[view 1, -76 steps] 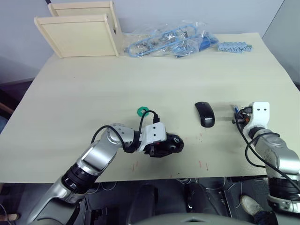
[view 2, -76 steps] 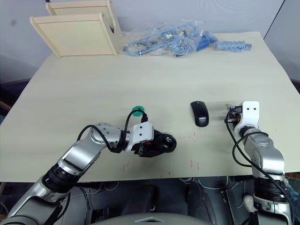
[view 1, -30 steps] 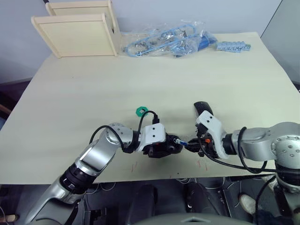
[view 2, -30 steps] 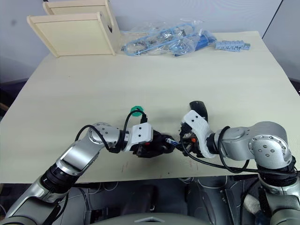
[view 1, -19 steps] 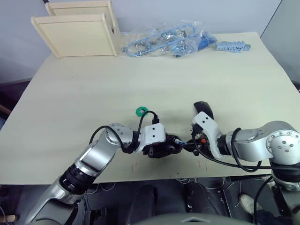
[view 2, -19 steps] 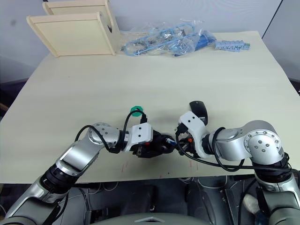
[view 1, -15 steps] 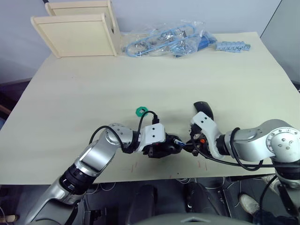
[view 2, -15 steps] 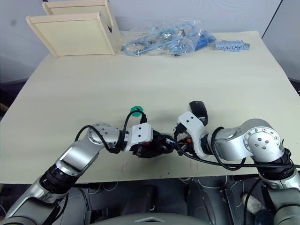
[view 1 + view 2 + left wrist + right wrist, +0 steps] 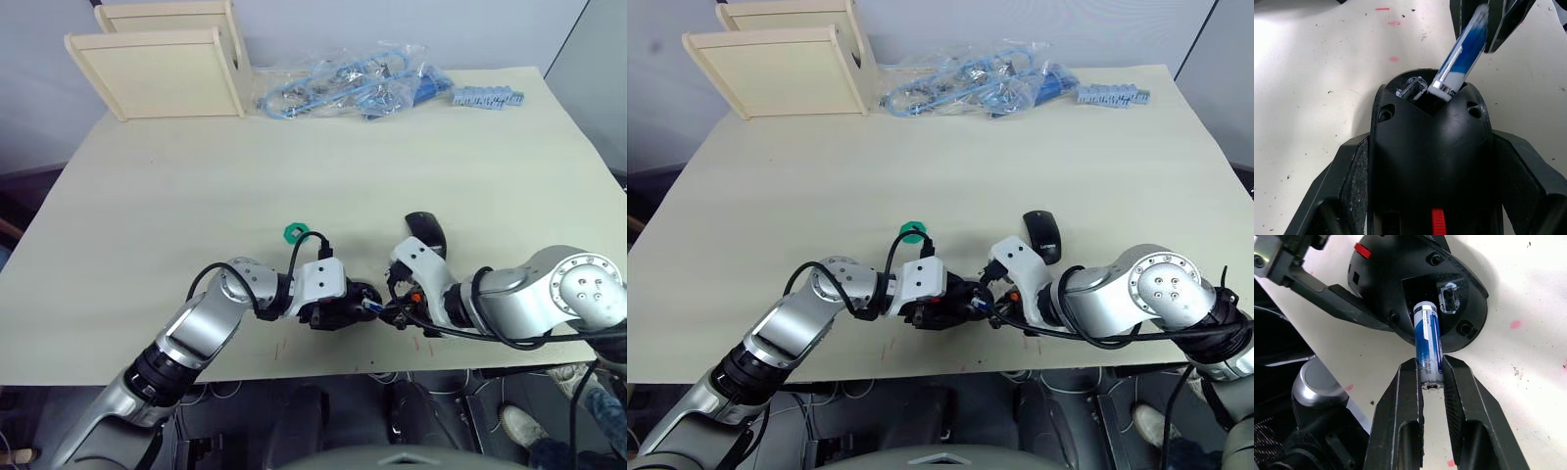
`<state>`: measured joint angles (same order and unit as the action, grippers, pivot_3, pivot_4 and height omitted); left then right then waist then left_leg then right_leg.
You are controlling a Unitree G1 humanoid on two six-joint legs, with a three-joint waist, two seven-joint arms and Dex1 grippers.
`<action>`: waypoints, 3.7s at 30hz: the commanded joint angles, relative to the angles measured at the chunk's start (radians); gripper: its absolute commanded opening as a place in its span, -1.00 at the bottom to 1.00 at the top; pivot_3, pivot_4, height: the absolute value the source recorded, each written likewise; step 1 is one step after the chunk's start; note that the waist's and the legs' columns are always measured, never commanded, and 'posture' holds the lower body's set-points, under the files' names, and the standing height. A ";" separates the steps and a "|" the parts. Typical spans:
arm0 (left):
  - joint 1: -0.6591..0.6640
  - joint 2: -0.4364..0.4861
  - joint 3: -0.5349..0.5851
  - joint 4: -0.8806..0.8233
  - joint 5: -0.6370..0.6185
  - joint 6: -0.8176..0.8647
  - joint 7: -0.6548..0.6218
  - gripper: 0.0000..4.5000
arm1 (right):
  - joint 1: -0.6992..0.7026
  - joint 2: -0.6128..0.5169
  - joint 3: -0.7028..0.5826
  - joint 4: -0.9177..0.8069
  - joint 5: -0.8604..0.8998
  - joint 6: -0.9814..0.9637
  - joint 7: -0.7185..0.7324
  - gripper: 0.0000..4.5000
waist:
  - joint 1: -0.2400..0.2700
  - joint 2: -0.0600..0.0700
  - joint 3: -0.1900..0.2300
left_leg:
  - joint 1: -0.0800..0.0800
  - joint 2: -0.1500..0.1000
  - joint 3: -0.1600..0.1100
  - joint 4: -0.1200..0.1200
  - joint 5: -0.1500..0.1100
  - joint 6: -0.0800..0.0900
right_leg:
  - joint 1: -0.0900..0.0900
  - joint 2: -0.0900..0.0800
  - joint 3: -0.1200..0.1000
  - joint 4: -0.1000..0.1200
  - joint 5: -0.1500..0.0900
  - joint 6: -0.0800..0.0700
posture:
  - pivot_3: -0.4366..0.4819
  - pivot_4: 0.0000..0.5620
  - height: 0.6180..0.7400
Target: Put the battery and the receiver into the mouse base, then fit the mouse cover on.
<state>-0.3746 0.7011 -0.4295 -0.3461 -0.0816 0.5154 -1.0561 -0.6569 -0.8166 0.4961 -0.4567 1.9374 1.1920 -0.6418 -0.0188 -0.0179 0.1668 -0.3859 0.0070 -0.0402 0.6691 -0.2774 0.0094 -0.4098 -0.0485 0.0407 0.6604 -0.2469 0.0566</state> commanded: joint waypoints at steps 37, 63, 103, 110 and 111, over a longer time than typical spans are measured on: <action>0.026 -0.007 -0.023 0.020 0.020 -0.002 0.001 0.30 | 0.017 -0.162 -0.120 -0.138 -0.115 -0.007 0.258 0.64 | 0.006 0.001 0.000 | -0.005 0.000 -0.010 0.000 0.000 0.000 | -0.002 0.000 -0.005 -0.002 0.000 0.000 | -0.05 -0.47 1.00; 0.023 0.003 -0.018 0.039 0.023 -0.022 -0.012 0.30 | 0.619 0.129 -0.210 -0.163 -1.280 -0.719 1.197 -0.87 | 0.004 0.002 -0.001 | -0.007 -0.001 -0.015 0.002 0.000 0.000 | -0.001 0.000 -0.014 -0.002 -0.001 -0.001 | -0.05 -0.47 1.00; 0.018 0.003 -0.016 -0.008 0.012 0.041 -0.002 0.30 | 0.675 0.352 -0.143 0.053 -1.592 -0.783 1.306 -0.96 | 0.003 0.002 -0.002 | -0.004 -0.002 -0.015 0.002 0.000 0.000 | 0.001 0.000 -0.012 0.000 -0.001 -0.002 | -0.05 -0.47 1.00; 0.020 0.003 -0.015 -0.012 0.011 0.048 0.001 0.30 | 0.678 0.342 -0.104 0.109 -1.671 -0.765 1.295 -0.96 | 0.001 0.001 -0.004 | 0.005 -0.001 -0.012 0.000 0.000 0.000 | 0.008 0.000 -0.012 0.000 -0.002 -0.003 | -0.05 -0.47 1.00; 0.021 0.003 -0.016 -0.014 0.011 0.050 0.001 0.30 | 0.678 0.339 -0.101 0.119 -1.680 -0.759 1.292 -0.96 | 0.001 0.001 -0.004 | 0.006 -0.001 -0.012 0.000 0.000 0.000 | 0.008 0.000 -0.012 0.000 -0.002 -0.003 | -0.05 -0.47 1.00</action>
<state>-0.3677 0.6938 -0.4252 -0.3500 -0.0803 0.5557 -1.0496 -0.0061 -0.4635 0.3563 -0.4030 0.3065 0.3862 0.6556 -0.0178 -0.0165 0.1628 -0.3804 0.0058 -0.0522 0.6691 -0.2772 0.0092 -0.4014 -0.0482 0.0290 0.6605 -0.2489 0.0535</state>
